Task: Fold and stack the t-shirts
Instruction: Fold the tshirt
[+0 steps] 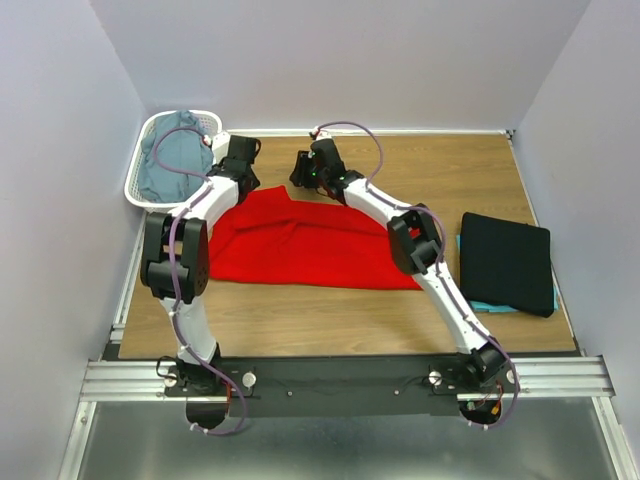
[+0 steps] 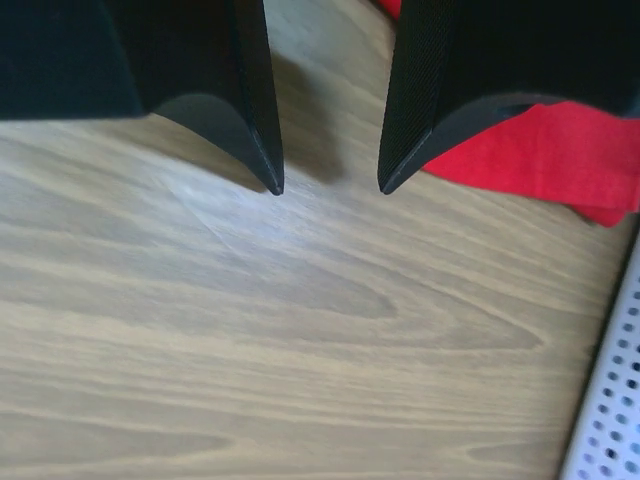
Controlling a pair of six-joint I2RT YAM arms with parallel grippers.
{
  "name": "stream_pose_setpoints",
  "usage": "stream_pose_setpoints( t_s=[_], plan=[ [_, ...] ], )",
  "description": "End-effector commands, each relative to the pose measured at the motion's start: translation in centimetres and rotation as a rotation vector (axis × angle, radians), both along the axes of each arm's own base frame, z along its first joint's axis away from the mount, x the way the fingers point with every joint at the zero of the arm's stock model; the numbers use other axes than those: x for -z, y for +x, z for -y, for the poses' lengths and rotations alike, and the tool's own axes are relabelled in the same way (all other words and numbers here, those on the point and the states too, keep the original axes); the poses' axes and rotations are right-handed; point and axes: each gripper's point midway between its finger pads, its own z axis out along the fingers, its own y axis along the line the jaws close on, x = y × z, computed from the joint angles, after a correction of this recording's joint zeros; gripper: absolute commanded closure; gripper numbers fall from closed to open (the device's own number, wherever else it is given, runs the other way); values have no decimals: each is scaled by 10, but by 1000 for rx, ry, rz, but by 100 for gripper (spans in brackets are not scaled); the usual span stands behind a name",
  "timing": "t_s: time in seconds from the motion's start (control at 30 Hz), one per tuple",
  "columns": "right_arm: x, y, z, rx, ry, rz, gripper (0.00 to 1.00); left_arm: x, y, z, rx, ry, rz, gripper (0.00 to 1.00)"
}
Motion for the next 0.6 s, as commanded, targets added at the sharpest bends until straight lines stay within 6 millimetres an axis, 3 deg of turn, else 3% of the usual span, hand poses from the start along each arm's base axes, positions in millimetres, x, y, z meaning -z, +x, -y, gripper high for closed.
stream_pose_setpoints(
  t_s=[0.0, 0.13, 0.27, 0.57],
  plan=[
    [22, -10, -22, -27, -16, -5, 50, -37, -5, -1, 21, -13, 64, 52],
    [37, -23, -29, -9, -69, 3, 50, -47, -8, -1, 33, -23, 85, 52],
    [51, -26, -24, 28, -99, -13, 52, -51, -10, 3, 53, -37, 96, 52],
    [54, -33, -27, 51, -100, -28, 55, -52, -12, 4, 81, -52, 104, 52]
  ],
)
